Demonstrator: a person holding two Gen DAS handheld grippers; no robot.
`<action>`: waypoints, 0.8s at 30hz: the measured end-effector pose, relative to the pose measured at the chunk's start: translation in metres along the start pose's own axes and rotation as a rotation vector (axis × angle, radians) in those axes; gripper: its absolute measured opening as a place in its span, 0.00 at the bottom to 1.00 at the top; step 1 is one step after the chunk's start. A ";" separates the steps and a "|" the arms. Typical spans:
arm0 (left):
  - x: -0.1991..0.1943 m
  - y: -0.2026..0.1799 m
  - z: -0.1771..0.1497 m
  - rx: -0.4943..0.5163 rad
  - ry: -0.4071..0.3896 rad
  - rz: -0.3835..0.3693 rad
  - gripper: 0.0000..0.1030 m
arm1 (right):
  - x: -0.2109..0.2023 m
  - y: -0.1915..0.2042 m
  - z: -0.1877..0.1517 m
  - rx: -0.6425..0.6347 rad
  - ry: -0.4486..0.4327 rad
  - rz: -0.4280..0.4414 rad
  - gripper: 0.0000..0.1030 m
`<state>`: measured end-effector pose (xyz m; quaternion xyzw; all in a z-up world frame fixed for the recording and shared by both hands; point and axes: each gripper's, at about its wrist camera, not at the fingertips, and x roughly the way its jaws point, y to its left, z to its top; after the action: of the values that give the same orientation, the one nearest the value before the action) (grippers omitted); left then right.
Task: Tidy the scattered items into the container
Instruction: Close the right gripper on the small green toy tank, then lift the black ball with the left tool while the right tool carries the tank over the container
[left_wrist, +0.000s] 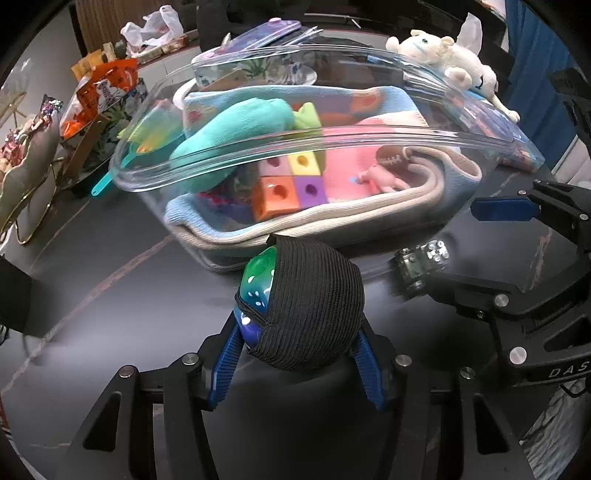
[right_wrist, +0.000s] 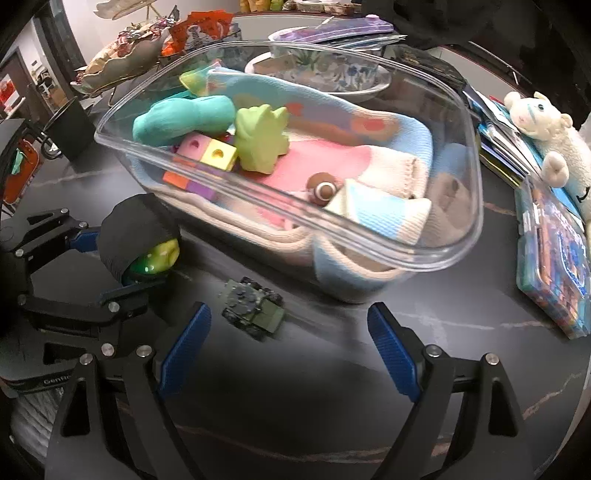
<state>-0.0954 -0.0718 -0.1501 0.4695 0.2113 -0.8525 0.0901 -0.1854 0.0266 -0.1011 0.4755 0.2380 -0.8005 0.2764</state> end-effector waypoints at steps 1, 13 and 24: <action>-0.001 0.002 -0.001 -0.003 0.001 -0.001 0.51 | 0.001 0.001 0.000 0.000 -0.001 0.004 0.82; 0.005 0.004 0.001 -0.012 0.007 -0.004 0.51 | 0.013 0.011 0.002 0.000 0.017 0.008 0.61; 0.006 0.003 0.001 -0.010 0.008 -0.004 0.51 | 0.018 0.018 0.002 -0.011 0.004 0.024 0.37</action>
<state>-0.0985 -0.0747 -0.1556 0.4720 0.2167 -0.8498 0.0900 -0.1819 0.0082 -0.1189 0.4785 0.2375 -0.7947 0.2881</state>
